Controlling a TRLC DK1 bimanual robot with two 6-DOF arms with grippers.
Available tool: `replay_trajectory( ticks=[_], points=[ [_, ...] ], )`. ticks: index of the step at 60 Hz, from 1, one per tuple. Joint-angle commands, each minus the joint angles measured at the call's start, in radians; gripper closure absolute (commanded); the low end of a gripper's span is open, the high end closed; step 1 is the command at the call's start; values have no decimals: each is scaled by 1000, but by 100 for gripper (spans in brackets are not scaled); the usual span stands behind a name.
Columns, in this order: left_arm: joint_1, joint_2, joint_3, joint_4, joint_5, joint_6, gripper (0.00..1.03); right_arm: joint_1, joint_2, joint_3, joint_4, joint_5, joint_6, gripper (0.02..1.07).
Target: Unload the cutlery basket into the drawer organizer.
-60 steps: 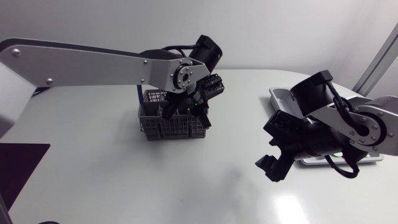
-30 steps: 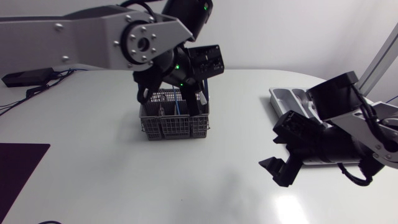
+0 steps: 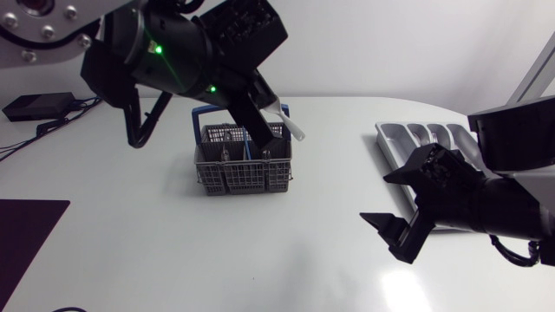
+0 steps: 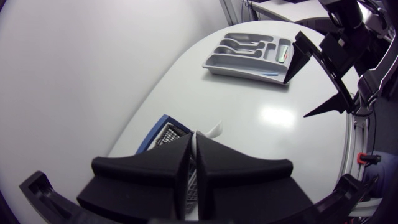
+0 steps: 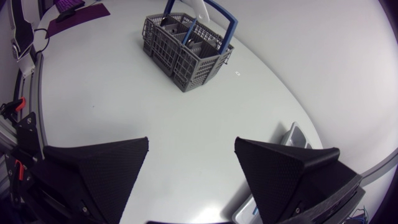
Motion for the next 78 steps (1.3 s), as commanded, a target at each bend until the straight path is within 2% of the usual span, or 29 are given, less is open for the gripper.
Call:
replay_trajectory(
  ticks=[1,14,32,38,44,53,60,67,78],
  points=[
    [26,38,-29,-13,46,-108,100,29,-1,2,11,7,14,7],
    [67,122,-60,-13,213,-216,100,80,29,-7,68,7,36,7],
    [73,236,-58,-33,418,-333,100,161,99,-53,211,19,39,7],
    [78,254,-38,-51,461,-351,100,207,127,-63,261,60,37,7],
    [85,270,-22,-68,518,-367,100,249,160,-67,315,94,37,13],
    [96,280,-17,-71,561,-378,100,282,239,-50,369,132,50,17],
    [104,280,-15,-71,576,-382,100,295,286,-28,387,145,57,31],
    [107,280,-15,-72,584,-384,100,296,309,-11,399,152,62,57],
    [108,287,-20,-72,585,-384,100,296,317,9,407,152,64,84]
  ],
)
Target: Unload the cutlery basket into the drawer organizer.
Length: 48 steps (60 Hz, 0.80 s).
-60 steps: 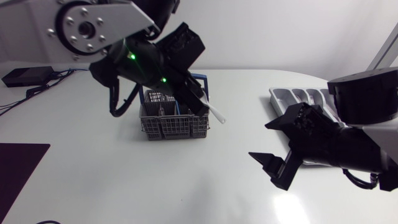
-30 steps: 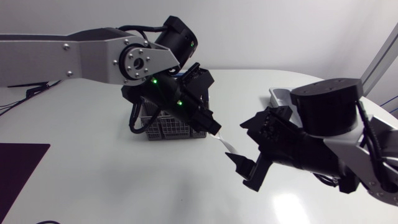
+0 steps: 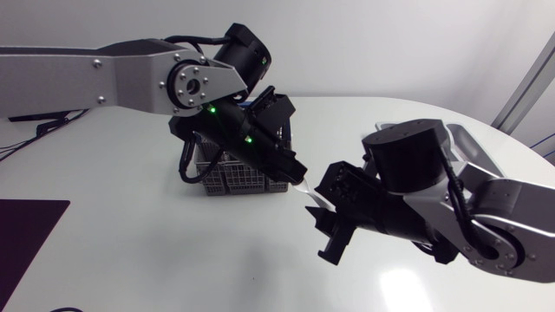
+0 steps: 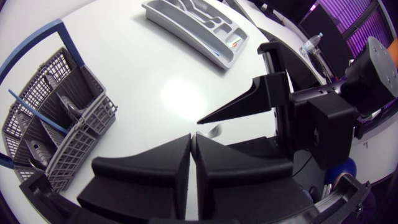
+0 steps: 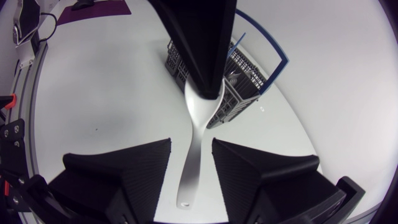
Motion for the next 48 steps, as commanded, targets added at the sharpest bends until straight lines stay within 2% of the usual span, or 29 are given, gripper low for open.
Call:
replay_trajectory(
  ticks=[1,7,10,25,32,42,48],
  points=[
    [9,24,21,-13,13,-19,100,6,16,31,15,14,29,85],
    [10,25,21,-14,21,-20,100,6,26,40,9,14,29,89],
    [10,25,21,-14,21,-20,100,6,30,45,7,9,28,96],
    [7,25,24,-14,31,-28,100,-3,41,36,-3,-18,26,101],
    [3,24,38,-16,31,-37,86,-4,33,27,-19,-23,25,101],
    [10,15,83,-21,30,-37,40,-6,22,-6,-29,-38,11,101],
    [32,16,122,-11,30,-42,21,-18,10,-29,-45,-63,-2,101]
  ],
)
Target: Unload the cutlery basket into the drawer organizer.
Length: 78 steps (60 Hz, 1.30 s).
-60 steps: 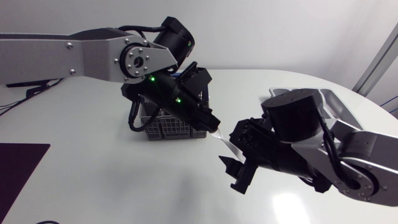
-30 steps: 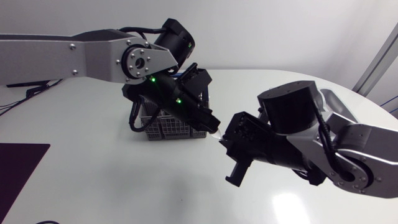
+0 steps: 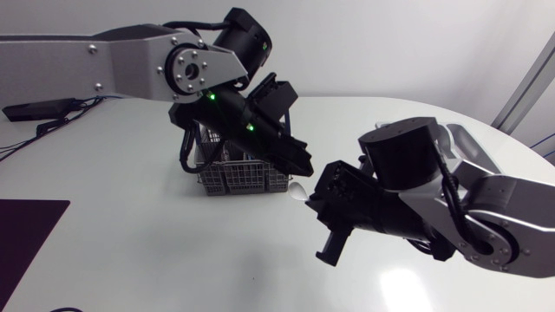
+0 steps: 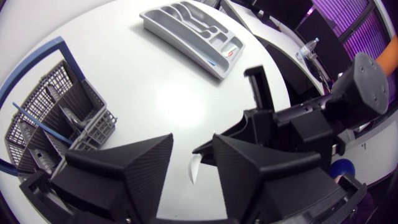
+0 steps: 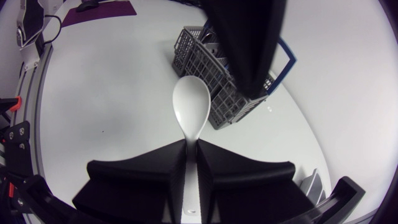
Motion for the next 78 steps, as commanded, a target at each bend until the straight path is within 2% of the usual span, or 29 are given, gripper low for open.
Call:
replay_trajectory(
  ticks=[1,5,13,20,33,45,51,58,78],
  points=[
    [30,8,66,6,6,-32,19,-18,-11,-43,-33,-27,-19,101],
    [45,11,93,8,-16,-30,17,-44,-25,-55,-53,-55,-36,101],
    [68,16,125,20,-128,10,17,-128,-65,-85,-111,-110,-116,101],
    [78,21,119,35,-240,71,17,-269,-94,-101,-168,-205,-228,101],
    [105,25,93,41,-293,116,17,-615,-86,-109,-269,-357,-553,101],
    [102,24,63,57,-336,128,17,-967,49,-3,-386,-457,-906,101],
    [96,24,43,71,-355,129,17,-1128,168,84,-427,-475,-1078,101],
    [93,24,32,75,-361,131,17,-1244,286,168,-433,-472,-1196,101],
    [73,24,9,84,-385,129,17,-1382,506,359,-403,-424,-1390,101]
  ],
)
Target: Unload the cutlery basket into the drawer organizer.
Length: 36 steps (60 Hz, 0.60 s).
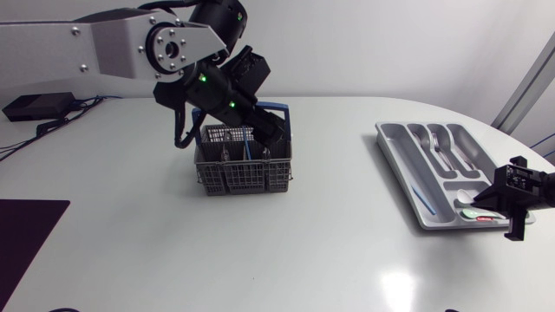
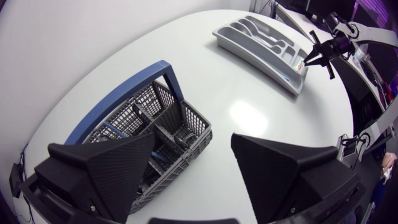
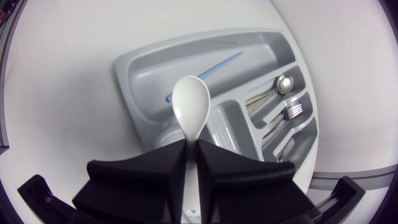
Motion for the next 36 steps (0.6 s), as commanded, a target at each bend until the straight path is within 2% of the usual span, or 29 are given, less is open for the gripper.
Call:
replay_trajectory(
  ticks=[1,11,23,31,36],
  points=[
    [-12,20,-31,5,-15,13,17,-21,51,42,8,15,-86,101],
    [-22,15,-47,5,-40,25,17,-33,104,84,43,69,-135,100],
    [-25,2,-68,5,-66,27,17,-41,149,71,119,142,-177,81],
    [-29,-2,-71,5,-101,24,17,-45,155,53,166,153,-177,61],
    [-36,-2,-70,5,-118,19,17,-48,152,42,206,153,-168,52]
  ],
)
